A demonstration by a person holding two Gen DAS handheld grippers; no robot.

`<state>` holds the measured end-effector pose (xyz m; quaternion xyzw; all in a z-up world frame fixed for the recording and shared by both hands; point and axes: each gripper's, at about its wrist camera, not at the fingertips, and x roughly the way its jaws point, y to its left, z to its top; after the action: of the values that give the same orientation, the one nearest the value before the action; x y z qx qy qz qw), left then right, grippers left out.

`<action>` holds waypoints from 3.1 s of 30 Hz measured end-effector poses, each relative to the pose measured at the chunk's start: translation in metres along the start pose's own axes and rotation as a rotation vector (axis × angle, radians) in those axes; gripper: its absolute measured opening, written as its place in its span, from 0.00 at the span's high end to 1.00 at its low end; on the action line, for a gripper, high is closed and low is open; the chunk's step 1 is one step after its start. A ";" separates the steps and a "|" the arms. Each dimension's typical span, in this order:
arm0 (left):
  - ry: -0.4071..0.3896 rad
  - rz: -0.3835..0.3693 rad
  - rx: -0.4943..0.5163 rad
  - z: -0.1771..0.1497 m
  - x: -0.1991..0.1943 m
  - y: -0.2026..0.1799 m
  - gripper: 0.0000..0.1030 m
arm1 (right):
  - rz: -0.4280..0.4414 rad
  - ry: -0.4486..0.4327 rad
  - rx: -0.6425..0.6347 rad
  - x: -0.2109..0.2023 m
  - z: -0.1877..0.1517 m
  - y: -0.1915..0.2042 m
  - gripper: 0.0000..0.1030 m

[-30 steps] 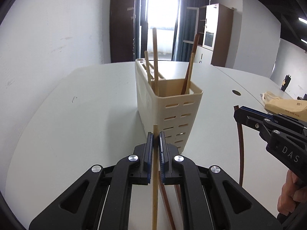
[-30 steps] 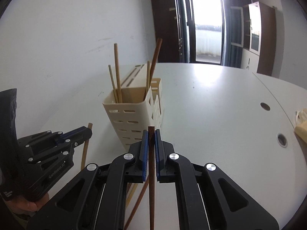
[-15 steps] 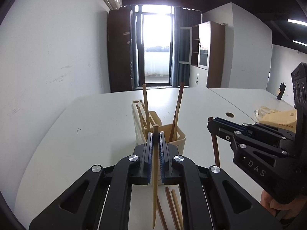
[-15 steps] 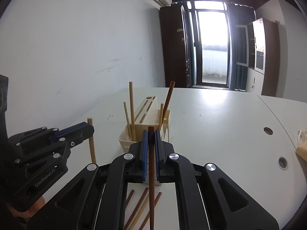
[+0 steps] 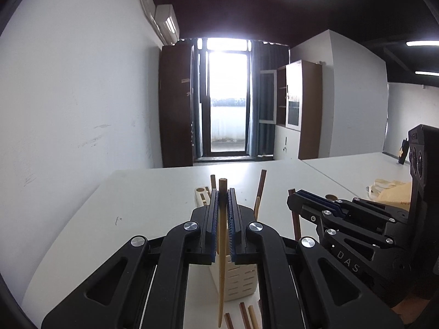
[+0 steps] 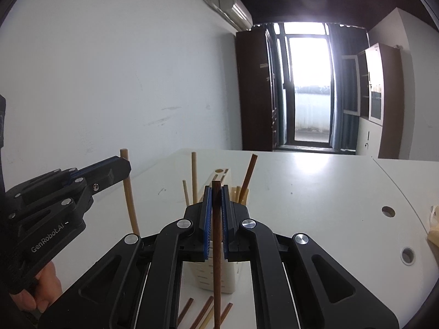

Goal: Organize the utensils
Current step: 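Lift both held chopsticks with both tools up over the utensil holder, then lower both chopsticks into the holder and open both tools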

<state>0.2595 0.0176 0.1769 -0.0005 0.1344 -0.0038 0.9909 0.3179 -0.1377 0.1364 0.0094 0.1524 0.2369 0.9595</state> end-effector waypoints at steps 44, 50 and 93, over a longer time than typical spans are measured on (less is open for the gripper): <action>-0.527 -0.007 -0.026 0.022 -0.015 -0.012 0.94 | 0.060 -0.658 0.134 -0.029 0.033 -0.027 0.93; -0.428 0.007 -0.059 0.019 0.016 -0.005 0.94 | 0.039 -0.578 0.116 0.003 0.033 -0.033 0.93; -0.080 -0.027 -0.106 -0.003 0.055 0.029 0.84 | 0.005 -0.143 0.017 0.032 0.001 -0.015 0.67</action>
<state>0.3117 0.0460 0.1592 -0.0547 0.0947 -0.0099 0.9940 0.3518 -0.1360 0.1268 0.0348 0.0854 0.2366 0.9672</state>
